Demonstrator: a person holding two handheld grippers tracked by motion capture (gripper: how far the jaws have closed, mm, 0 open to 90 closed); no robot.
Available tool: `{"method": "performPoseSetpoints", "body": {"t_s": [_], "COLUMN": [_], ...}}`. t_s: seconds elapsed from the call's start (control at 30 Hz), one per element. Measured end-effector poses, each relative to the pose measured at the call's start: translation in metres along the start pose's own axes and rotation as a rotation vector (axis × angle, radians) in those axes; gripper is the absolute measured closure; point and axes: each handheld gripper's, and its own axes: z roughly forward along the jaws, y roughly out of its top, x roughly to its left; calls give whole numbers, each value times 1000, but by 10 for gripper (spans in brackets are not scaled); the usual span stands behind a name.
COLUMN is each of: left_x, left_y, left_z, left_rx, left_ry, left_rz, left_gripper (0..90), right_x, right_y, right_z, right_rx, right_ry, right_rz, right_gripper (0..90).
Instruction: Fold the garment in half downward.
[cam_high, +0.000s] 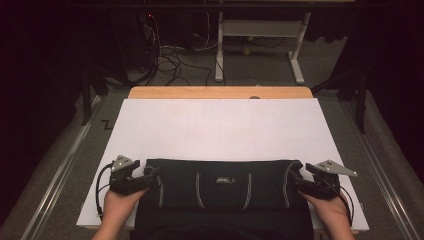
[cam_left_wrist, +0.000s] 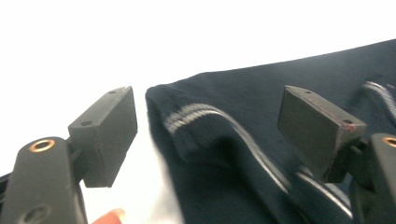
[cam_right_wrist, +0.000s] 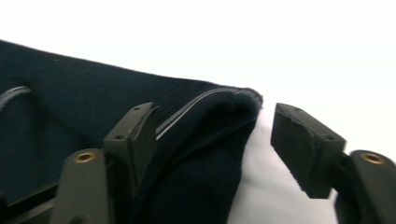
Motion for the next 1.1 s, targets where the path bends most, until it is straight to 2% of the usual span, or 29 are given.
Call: {"method": "performPoseSetpoints", "body": {"t_s": [0.1, 0.17, 0.2, 0.27, 0.33, 0.4, 0.43, 0.5, 0.6, 0.7, 0.8, 0.87, 0.93, 1.03, 1.1], "left_x": [6, 8, 8, 8, 5, 1, 0, -2, -3, -2, -7, -8, -10, -11, -9], "left_y": [2, 2, 2, 3, 1, 0, 0, -1, -1, -1, -3, -2, 1, 8, 14], "left_z": [14, 21, 21, 21, 21, 21, 22, 22, 22, 21, 19, 16, 13, 13, 13], "left_rx": [60, 89, 85, 86, 89, 97, 99, 101, 102, 98, 58, 27, 0, 3, -6], "left_ry": [9, -6, -3, -6, -17, -28, -35, -53, -67, -75, -45, -42, -18, -12, -12], "left_rz": [-25, -43, -37, -34, -5, 30, 38, 41, 36, 40, 74, 71, 92, 113, 100], "left_gripper": [138, 150, 172, 241, 362, 474, 535, 619, 654, 690, 709, 712, 715, 716, 720], "right_x": [-3, -4, -5, -4, -2, 1, 3, 4, 5, 8, 9, 9, 9, 9, 8], "right_y": [6, 9, 9, 9, 11, 12, 11, 10, 9, 9, 8, 8, 10, 14, 19], "right_z": [11, 20, 25, 32, 34, 33, 32, 31, 31, 30, 29, 27, 25, 23, 23], "right_rx": [9, 45, 71, 122, 136, 147, 150, 145, 141, 132, 117, 100, 78, 62, 35], "right_ry": [-20, -20, -24, -10, -7, -4, 13, 49, 93, 86, 75, 63, 52, 33, 32], "right_rz": [19, 29, 33, 43, 39, 30, 30, 36, 46, 10, -3, -11, -12, -39, -44], "right_gripper": [268, 267, 276, 290, 359, 449, 528, 647, 759, 782, 788, 790, 790, 790, 791]}}
